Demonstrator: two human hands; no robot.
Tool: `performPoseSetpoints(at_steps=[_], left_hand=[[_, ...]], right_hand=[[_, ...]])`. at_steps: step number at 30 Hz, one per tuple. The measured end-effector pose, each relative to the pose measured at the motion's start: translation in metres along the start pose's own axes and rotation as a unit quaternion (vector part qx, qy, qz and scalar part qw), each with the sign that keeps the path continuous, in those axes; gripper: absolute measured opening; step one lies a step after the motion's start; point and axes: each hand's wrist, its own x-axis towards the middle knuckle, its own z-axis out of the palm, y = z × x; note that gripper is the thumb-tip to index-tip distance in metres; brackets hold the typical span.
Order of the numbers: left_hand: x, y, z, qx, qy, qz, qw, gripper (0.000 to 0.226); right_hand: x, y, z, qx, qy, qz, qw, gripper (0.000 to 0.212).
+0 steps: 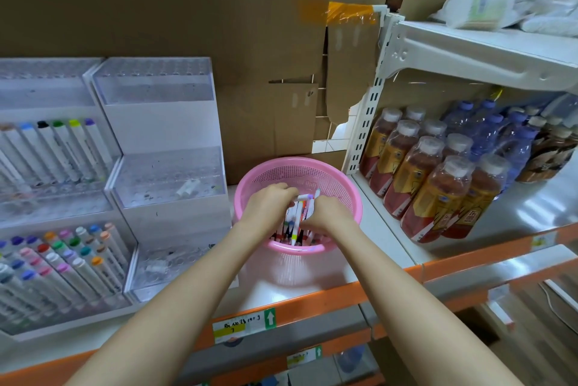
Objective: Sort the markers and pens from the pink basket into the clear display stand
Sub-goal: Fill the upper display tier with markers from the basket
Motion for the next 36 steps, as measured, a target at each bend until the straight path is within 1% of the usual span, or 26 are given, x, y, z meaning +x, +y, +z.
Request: performPoseSetpoints(at_steps=[3,5,6,8,10,13,14,16,19,22,24,29,33,36], left_hand=[[0.0,0.002,0.001,-0.008,0.006,0.016,1.0,0.037],[0.0,0.002,0.001,-0.026,0.02,0.022,0.999,0.047],[0.0,0.003,0.001,-0.029,0.028,0.023,0.999,0.051],[-0.001,0.002,0.002,-0.056,0.051,0.016,0.997,0.052],[0.0,-0.002,0.002,-0.14,0.094,-0.002,0.986,0.048],[0.002,-0.007,-0.001,-0.24,0.126,-0.027,0.962,0.042],[0.002,-0.007,-0.003,-0.263,0.13,-0.038,0.955,0.041],[0.0,-0.004,-0.01,-0.304,0.14,-0.068,0.94,0.038],[-0.002,0.001,-0.021,-0.341,0.149,-0.082,0.924,0.042],[-0.006,0.003,-0.036,-0.352,0.164,-0.07,0.919,0.052],[-0.01,0.004,-0.05,-0.339,0.187,-0.058,0.92,0.056],[-0.034,-0.001,-0.096,-0.325,0.236,-0.014,0.916,0.056],[-0.063,-0.017,-0.136,-0.298,0.301,-0.023,0.905,0.054],[-0.087,-0.041,-0.165,-0.259,0.348,-0.045,0.9,0.052]], right_hand=[[0.004,0.001,0.001,0.026,-0.009,0.002,1.0,0.027],[0.003,0.001,-0.002,0.062,-0.002,-0.003,0.998,0.019],[0.003,0.002,-0.003,0.104,0.011,0.008,0.994,0.015],[0.003,0.003,-0.004,0.236,0.027,0.036,0.971,0.015],[0.002,0.004,-0.007,0.36,0.041,0.042,0.931,0.019],[-0.004,0.007,-0.013,0.445,0.069,-0.007,0.893,0.015],[-0.007,0.008,-0.015,0.462,0.072,-0.032,0.884,0.019],[-0.013,0.007,-0.02,0.461,0.081,-0.085,0.88,0.037],[-0.023,0.004,-0.029,0.421,0.096,-0.15,0.889,0.065],[-0.037,-0.006,-0.04,0.399,0.1,-0.206,0.888,0.079],[-0.047,-0.013,-0.048,0.395,0.114,-0.23,0.882,0.08],[-0.063,-0.049,-0.067,0.405,0.134,-0.275,0.862,0.072],[-0.069,-0.098,-0.074,0.39,0.157,-0.341,0.841,0.062],[-0.076,-0.143,-0.076,0.391,0.142,-0.372,0.83,0.061]])
